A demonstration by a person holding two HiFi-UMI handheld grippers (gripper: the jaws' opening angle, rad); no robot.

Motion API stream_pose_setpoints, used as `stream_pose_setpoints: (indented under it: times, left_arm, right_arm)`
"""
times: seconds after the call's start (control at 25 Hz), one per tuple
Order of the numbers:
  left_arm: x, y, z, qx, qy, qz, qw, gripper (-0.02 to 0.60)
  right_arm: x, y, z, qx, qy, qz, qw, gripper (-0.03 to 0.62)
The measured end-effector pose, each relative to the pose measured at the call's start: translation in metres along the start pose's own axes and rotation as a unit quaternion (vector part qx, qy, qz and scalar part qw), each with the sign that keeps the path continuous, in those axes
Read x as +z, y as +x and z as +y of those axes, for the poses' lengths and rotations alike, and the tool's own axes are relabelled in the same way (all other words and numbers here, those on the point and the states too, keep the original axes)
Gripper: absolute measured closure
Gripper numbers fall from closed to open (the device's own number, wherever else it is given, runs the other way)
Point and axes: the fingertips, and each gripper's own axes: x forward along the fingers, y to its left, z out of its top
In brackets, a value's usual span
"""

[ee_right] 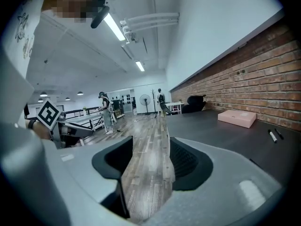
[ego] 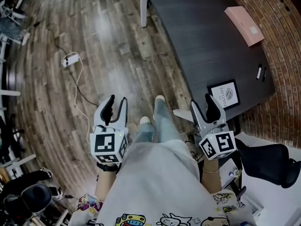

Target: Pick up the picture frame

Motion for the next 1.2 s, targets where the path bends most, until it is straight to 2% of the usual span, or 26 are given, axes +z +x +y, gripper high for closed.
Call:
stream_pose_setpoints:
  times: [0.32,0.52,0.68,0.8,1.0,1.12,1.2]
  left_arm:
    - [0.021,0.054,-0.009,-0.028,0.017,0.007,0.9994,0.43]
    - [0.051,0.115,-0.019,-0.072,0.045,0.014,0.9963,0.425]
    - [0.086,0.164,-0.053,-0.118,0.067,0.004,0.9907,0.423]
    - [0.108,0.198,-0.085,-0.162,0.085,0.002,0.9832,0.423]
    - [0.128,0.241,-0.138,-0.233,0.111,0.002,0.9661,0.423]
    - [0.134,0.259,-0.174,-0.274,0.129,0.007,0.9529,0.423]
    - [0.135,0.267,-0.201,-0.307,0.144,0.013,0.9406,0.423]
  right_arm:
    - [0.006,0.027,-0.043,-0.032,0.023,-0.01,0.999,0.345]
    - [0.022,0.047,-0.078,-0.075,0.036,-0.028,0.996,0.339]
    - [0.03,0.045,-0.121,-0.112,0.049,-0.028,0.992,0.339]
    - [0.036,0.038,-0.151,-0.149,0.058,-0.033,0.987,0.339]
    - [0.044,0.02,-0.186,-0.207,0.072,-0.049,0.974,0.339]
    - [0.044,0.004,-0.203,-0.242,0.086,-0.061,0.964,0.339]
    - [0.042,-0.009,-0.211,-0.271,0.099,-0.068,0.955,0.339]
